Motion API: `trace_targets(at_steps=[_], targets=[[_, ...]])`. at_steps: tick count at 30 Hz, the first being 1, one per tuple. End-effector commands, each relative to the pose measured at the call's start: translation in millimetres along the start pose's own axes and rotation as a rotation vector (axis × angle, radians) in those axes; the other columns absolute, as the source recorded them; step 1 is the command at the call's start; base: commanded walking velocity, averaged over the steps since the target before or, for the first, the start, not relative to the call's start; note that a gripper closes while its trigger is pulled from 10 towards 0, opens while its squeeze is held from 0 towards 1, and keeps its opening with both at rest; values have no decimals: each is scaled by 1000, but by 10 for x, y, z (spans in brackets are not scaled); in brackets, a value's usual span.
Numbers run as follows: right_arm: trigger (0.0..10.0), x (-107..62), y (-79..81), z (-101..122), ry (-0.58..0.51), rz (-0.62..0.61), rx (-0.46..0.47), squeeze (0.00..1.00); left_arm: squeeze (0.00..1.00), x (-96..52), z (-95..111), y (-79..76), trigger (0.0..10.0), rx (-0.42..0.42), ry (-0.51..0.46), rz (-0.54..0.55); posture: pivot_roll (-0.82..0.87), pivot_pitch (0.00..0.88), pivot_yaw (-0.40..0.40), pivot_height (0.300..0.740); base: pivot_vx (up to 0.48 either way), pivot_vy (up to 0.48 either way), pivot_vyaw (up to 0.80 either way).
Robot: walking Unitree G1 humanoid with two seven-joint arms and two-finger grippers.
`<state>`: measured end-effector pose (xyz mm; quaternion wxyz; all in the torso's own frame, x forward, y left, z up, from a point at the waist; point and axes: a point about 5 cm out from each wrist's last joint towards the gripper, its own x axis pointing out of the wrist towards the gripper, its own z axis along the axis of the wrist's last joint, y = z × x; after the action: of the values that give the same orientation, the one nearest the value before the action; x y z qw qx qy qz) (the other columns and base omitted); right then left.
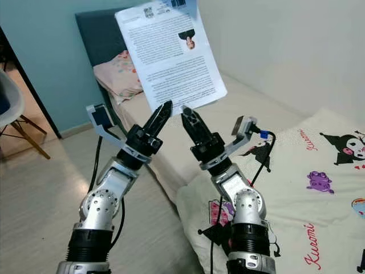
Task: Clean up the room
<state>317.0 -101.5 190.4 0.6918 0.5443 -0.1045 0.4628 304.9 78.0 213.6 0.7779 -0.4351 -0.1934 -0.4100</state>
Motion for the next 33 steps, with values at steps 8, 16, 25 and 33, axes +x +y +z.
trace_targets(at_steps=[8,16,25,33], targets=[[0,45,-50,124,-87,-40,-2,0,0,-109,-122,-54,10000,-46,14,-24,-80,0,-12,740,0,0,0],[0,54,-21,118,-81,-21,-5,0,0,-146,-139,-20,10000,-44,30,-4,-81,0,-14,740,0,0,0],[0,62,-33,120,-77,-30,-13,0,1000,-174,-196,113,10000,-19,56,108,-84,0,-16,740,0,0,0],[0,52,-71,128,-73,-63,-45,0,1000,-444,-31,493,10000,31,4,357,-83,0,-14,740,0,0,0]])
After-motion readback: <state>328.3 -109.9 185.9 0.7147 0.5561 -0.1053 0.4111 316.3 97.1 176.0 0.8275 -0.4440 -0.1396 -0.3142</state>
